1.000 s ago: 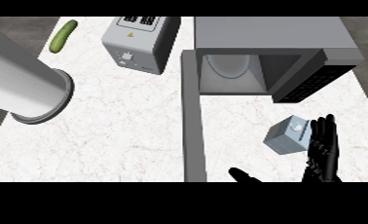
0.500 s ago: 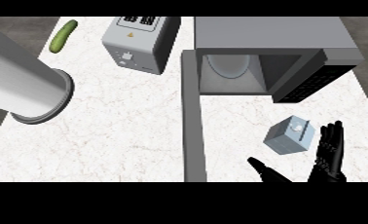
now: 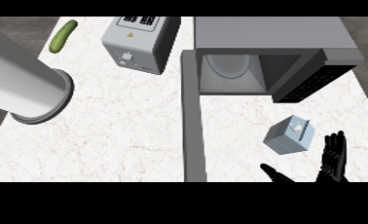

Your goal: Pick up the milk, place it into the microwave and close the microwave

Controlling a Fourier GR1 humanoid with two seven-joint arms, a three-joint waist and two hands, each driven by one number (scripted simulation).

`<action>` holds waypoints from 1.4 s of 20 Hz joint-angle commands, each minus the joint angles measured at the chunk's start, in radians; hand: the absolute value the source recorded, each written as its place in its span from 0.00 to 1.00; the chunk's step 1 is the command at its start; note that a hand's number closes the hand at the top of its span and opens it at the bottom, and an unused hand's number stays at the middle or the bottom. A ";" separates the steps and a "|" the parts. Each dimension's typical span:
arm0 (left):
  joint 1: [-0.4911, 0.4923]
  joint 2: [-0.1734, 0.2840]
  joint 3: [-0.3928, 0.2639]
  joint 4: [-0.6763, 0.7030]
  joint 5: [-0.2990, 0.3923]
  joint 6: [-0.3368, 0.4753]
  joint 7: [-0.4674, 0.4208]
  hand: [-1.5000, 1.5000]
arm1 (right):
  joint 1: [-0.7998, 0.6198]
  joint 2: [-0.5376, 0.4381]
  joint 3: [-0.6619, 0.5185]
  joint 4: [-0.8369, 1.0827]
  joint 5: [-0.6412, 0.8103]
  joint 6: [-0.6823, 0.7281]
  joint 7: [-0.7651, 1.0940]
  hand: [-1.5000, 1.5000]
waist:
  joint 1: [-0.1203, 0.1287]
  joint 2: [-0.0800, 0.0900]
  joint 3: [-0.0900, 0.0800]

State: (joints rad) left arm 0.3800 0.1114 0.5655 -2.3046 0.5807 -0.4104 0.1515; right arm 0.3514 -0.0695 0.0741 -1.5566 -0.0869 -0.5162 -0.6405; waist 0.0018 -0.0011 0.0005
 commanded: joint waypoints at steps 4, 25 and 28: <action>-0.009 0.020 0.068 0.039 0.055 -0.061 0.002 0.00 | -0.157 0.009 -0.108 0.294 -0.060 0.087 -0.160 0.00 | 0.005 0.001 0.000; -0.007 -0.036 0.104 -0.003 0.070 -0.114 0.065 0.00 | -0.469 -0.037 -0.255 0.869 -0.035 0.185 -0.472 1.00 | 0.014 0.002 0.001; -0.008 -0.061 0.114 0.046 0.063 -0.138 0.020 0.00 | -0.498 -0.094 -0.258 0.776 -0.002 0.116 -0.417 1.00 | 0.010 0.000 -0.001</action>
State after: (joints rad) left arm 0.3551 0.0626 0.6650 -2.2767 0.6254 -0.5228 0.1893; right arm -0.0865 -0.1187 -0.1764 -0.7786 -0.1222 -0.3419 -1.0238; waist 0.0104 -0.0007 -0.0003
